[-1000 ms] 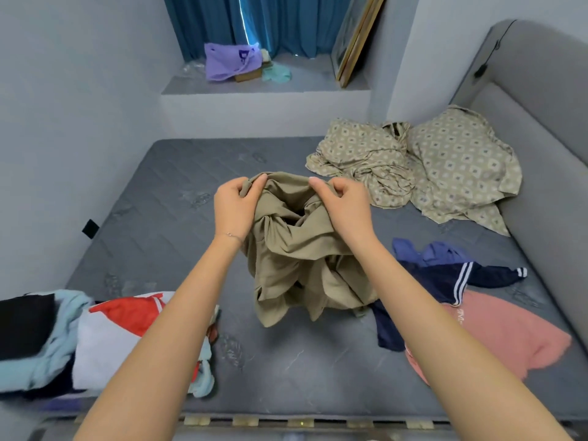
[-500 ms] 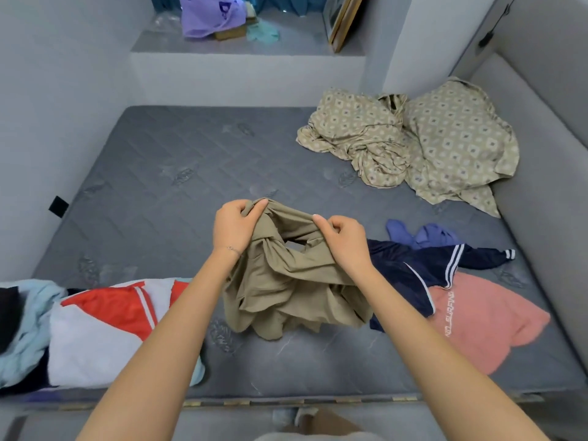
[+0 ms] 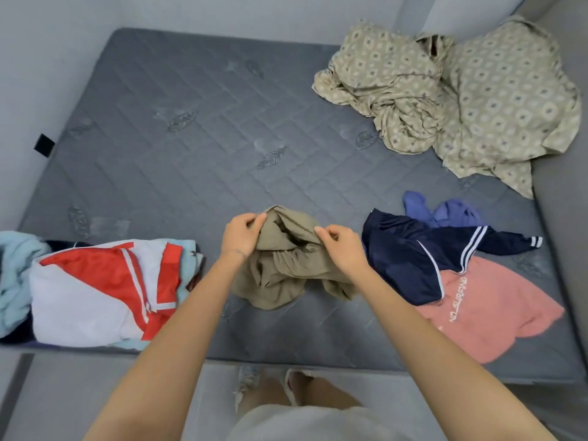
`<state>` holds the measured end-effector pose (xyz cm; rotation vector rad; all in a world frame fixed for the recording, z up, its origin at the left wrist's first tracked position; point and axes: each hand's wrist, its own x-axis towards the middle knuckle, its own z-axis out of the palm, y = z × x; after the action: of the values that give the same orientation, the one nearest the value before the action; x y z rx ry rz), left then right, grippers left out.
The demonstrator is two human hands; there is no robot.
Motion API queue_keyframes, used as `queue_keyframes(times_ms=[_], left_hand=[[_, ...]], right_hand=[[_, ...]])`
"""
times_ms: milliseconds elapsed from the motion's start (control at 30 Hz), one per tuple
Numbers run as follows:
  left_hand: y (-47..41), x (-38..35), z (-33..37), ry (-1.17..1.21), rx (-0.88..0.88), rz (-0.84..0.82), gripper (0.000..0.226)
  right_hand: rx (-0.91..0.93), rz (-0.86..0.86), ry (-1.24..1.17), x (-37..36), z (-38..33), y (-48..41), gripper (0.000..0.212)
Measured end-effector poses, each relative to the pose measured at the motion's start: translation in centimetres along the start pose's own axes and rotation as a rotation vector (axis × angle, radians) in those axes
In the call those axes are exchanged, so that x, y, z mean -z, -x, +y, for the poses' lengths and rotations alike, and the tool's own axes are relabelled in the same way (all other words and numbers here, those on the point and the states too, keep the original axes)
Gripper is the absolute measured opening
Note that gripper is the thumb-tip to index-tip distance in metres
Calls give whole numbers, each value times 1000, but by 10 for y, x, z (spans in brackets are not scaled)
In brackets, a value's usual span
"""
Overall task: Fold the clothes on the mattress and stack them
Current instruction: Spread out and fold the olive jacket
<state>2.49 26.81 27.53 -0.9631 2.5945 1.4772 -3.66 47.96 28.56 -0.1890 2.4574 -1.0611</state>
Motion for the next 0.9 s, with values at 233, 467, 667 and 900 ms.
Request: queue_keyframes(times_ms=[233,467,667,900], left_hand=[[-7,3,-46,114,122,-8,20],[-30,-2,-100,31,194,-124,37],[-63,-31,-168,-96,242,-299,64],[-86,-63,-219,37,305,-310,76]], right_hand=[[-75,-29,18,-35,21,-14,35],[-116,-83,199,-86,40,-28,59],[-125,-199,322,-150,62,-48,88],[34,-286,566,-213,88,-73,100]])
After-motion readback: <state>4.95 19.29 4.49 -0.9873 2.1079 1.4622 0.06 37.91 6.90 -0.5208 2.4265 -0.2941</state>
